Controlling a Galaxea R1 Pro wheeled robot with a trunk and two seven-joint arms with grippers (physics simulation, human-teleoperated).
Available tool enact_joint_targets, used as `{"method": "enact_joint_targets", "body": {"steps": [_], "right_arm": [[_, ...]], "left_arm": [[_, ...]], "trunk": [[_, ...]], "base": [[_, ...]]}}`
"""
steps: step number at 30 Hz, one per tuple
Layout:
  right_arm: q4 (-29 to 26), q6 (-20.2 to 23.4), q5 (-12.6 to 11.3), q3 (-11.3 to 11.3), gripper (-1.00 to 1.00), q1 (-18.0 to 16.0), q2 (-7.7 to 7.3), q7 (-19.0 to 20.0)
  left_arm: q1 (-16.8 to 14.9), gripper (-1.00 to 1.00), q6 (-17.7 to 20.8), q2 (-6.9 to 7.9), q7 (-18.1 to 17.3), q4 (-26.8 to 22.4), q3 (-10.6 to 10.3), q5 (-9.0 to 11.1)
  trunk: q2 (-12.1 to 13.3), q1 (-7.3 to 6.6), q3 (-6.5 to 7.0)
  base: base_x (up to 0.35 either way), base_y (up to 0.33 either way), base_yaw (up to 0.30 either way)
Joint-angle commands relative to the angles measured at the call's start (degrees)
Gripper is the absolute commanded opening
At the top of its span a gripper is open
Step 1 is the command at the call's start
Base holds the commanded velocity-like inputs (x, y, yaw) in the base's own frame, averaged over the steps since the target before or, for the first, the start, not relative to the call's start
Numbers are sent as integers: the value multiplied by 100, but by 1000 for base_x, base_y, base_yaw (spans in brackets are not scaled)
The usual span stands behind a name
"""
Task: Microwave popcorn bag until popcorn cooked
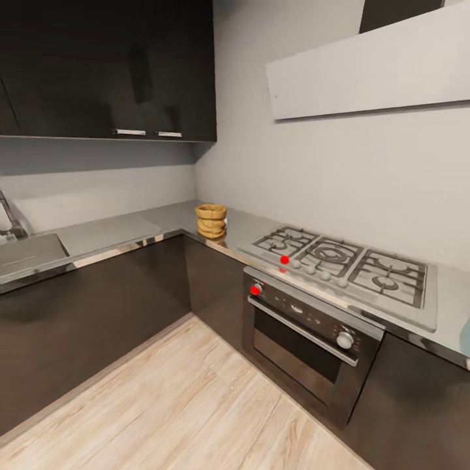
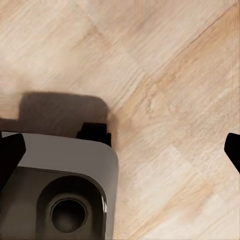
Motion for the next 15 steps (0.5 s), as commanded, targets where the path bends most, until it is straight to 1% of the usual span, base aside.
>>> {"method": "enact_joint_targets", "body": {"steps": [1, 8, 12, 15], "right_arm": [[18, -32, 38, -48, 100, -7, -5, 8], [18, -32, 43, -48, 100, -7, 0, 8], [18, -32, 47, -48, 100, -7, 8, 8], [18, -32, 47, -47, 100, -7, 9, 10]], "left_arm": [[2, 100, -2, -2, 2, -6, 8, 38], [2, 100, 17, -2, -5, -6, 8, 46], [1, 100, 19, -2, 2, -6, 8, 48], [1, 100, 20, -2, 2, -6, 8, 48]], "trunk": [[-2, 3, -5], [-2, 3, -5], [-2, 3, -5], [-2, 3, -5]], "base": [[270, 213, 0], [286, 203, 0], [311, 118, 0], [318, 53, 0]]}}
